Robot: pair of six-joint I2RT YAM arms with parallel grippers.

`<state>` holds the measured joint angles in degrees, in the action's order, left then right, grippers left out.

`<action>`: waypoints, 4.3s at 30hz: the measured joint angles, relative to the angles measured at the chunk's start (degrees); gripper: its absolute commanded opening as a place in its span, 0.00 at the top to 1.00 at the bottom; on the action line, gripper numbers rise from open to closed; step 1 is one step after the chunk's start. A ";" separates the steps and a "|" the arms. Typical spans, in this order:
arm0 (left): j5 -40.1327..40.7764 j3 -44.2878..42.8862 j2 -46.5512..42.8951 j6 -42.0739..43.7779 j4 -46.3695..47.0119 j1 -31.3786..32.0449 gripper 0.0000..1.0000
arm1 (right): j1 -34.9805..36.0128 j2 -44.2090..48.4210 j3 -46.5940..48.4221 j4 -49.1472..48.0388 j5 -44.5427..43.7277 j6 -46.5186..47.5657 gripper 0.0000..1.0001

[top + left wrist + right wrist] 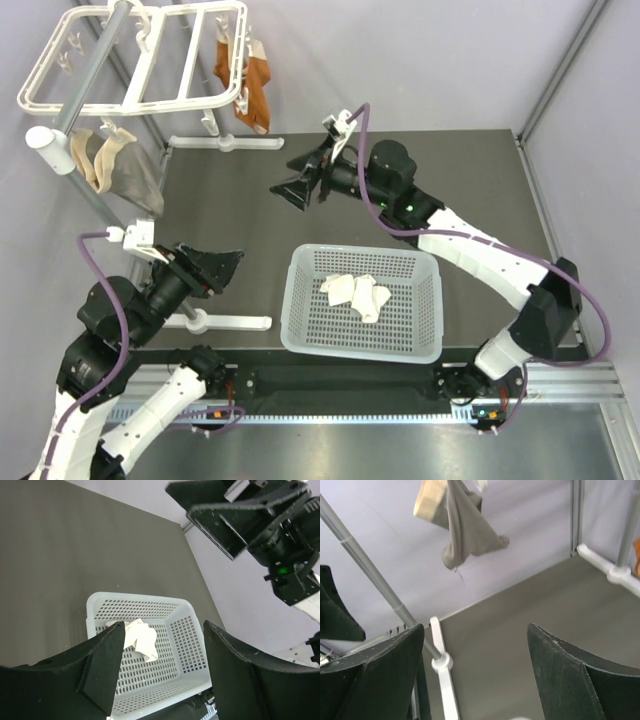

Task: Clip the socks to the hanger
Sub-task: Open the clamp at the hanger.

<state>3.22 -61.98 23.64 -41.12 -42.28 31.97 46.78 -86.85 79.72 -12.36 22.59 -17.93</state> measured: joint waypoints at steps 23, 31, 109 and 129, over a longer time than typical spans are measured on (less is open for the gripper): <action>0.33 -1.68 -3.50 0.66 0.68 0.00 0.32 | 3.82 -31.21 34.80 -14.25 0.68 0.37 0.26; 1.11 -1.92 -3.50 1.73 0.59 0.00 0.32 | 4.50 -36.52 43.98 -13.57 0.59 0.35 0.31; 16.55 -23.32 26.73 -6.64 16.87 -0.02 0.32 | 5.55 -19.34 41.64 21.49 2.84 11.80 1.00; 10.78 -21.84 24.24 -1.79 22.84 0.00 0.29 | 0.68 -21.46 41.03 1.66 25.77 -38.64 1.00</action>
<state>14.00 -83.81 47.88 -42.92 -19.44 31.97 47.46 -108.31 120.75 -10.70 48.36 -56.58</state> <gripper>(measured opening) 0.710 0.186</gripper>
